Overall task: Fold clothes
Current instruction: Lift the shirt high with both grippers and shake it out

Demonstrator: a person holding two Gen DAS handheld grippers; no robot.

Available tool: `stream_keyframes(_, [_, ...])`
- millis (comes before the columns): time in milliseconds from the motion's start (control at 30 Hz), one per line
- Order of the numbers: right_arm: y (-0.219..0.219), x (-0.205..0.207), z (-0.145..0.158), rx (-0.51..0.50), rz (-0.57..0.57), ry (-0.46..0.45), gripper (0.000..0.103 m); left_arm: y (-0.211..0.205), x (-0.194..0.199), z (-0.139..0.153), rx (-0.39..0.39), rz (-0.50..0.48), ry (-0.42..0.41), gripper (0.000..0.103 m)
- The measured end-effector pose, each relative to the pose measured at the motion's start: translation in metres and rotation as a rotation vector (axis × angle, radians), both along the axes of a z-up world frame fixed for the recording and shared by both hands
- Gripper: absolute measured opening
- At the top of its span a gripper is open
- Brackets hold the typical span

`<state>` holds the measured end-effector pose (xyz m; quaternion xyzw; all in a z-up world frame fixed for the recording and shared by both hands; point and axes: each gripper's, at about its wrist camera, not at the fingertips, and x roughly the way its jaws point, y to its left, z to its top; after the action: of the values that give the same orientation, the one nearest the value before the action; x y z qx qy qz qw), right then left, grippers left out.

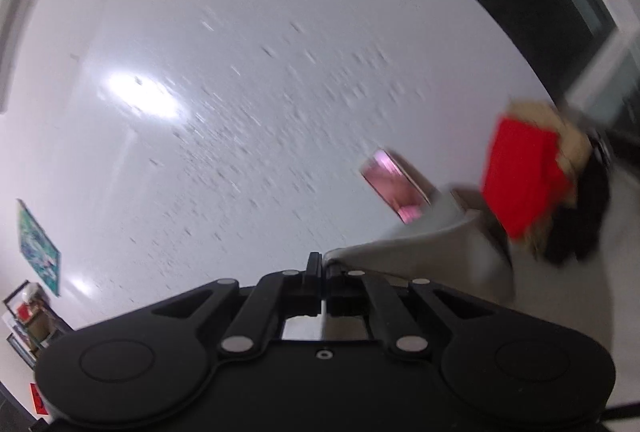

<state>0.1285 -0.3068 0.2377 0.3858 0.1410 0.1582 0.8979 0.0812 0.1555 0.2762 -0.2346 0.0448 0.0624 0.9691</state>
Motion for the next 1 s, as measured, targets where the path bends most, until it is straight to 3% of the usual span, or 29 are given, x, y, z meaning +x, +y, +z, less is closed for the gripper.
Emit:
stream_keyframes(100, [-0.012,-0.029,0.012,-0.023,-0.024,-0.083,0.002,-0.003,-0.015,0.005,0.016,-0.021,-0.073,0.001])
stream_keyframes(200, [-0.022,-0.042,-0.019,-0.028,-0.016,-0.045,0.002,-0.012,-0.016,-0.031,0.052,-0.026,-0.018,0.001])
stream_keyframes(300, [-0.018,-0.034,-0.073,-0.056,-0.007,0.062,0.002,-0.019,-0.009,-0.104,0.083,-0.01,0.114,0.001])
stream_keyframes(500, [0.0,-0.024,-0.219,-0.063,0.011,0.41,0.002,-0.007,-0.005,-0.271,-0.026,0.044,0.473,0.001])
stream_keyframes(567, [0.007,-0.03,-0.259,-0.075,0.018,0.503,0.002,-0.003,-0.004,-0.313,-0.046,0.066,0.584,0.001])
stream_keyframes(667, [0.017,-0.034,-0.301,-0.116,0.035,0.615,0.002,0.006,-0.009,-0.352,-0.102,0.084,0.681,0.001])
stream_keyframes(733, [0.02,-0.038,-0.31,-0.153,0.036,0.647,0.002,0.012,-0.019,-0.359,-0.143,0.1,0.698,0.001])
stream_keyframes(1000, [0.004,-0.059,-0.271,-0.175,0.073,0.588,0.002,0.018,-0.062,-0.297,-0.143,0.051,0.579,0.001])
